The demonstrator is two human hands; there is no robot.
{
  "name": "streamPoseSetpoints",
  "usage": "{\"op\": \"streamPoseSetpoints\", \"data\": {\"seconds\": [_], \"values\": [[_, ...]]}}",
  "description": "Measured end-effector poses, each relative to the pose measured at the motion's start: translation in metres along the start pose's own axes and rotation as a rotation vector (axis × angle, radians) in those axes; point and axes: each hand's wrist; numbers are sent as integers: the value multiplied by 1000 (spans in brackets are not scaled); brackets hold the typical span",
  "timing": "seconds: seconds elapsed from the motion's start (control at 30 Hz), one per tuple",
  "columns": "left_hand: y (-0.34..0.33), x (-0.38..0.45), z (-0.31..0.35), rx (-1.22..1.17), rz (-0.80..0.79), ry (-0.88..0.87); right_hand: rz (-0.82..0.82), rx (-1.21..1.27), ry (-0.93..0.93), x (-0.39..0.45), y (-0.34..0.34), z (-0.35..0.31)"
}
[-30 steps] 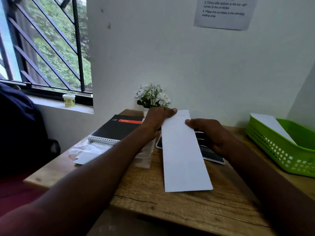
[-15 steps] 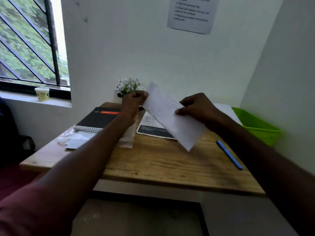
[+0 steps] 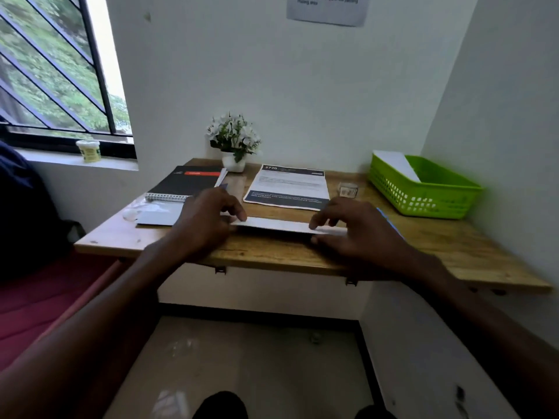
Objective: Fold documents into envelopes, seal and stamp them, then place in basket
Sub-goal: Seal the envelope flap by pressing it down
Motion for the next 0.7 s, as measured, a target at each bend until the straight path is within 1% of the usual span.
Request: {"op": "streamPoseSetpoints", "data": {"seconds": [0.03, 0.1, 0.2, 0.23, 0.27, 0.37, 0.4, 0.43, 0.57, 0.7], "values": [[2, -2, 2, 56, -46, 4, -38, -6, -12, -5, 0, -2], [4, -3, 9, 55, -35, -18, -62, -5, -36, -10, -2, -8], [2, 1, 27, -79, 83, -76, 50, 27, -168, 0, -11, -16], [-3, 4, 32, -78, 64, -94, 47, 8, -208, 7, -15, -19], [-10, 7, 36, -26, -3, -114, 0, -30, -231, 14, -21, -23], [-35, 10, 37, 185, -342, -149, -228, -156, -245, 34, -42, -35], [-42, 9, 33, 224, -420, -148, -288, -168, -249, 36, -49, -38], [-47, 7, 30, 265, -466, -146, -332, -170, -254, 35, -57, -38], [-49, 5, 27, 355, -525, -108, -369, -221, -277, 18, -68, -27], [-46, 7, 33, 355, -540, -91, -424, -285, -309, 8, -49, -7]]}}
Point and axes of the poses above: each hand's wrist, its own x-axis towards the middle knuckle, its own y-axis out of the back of the hand, z = x × y, and after that the axes turned 4 degrees about z, right-handed
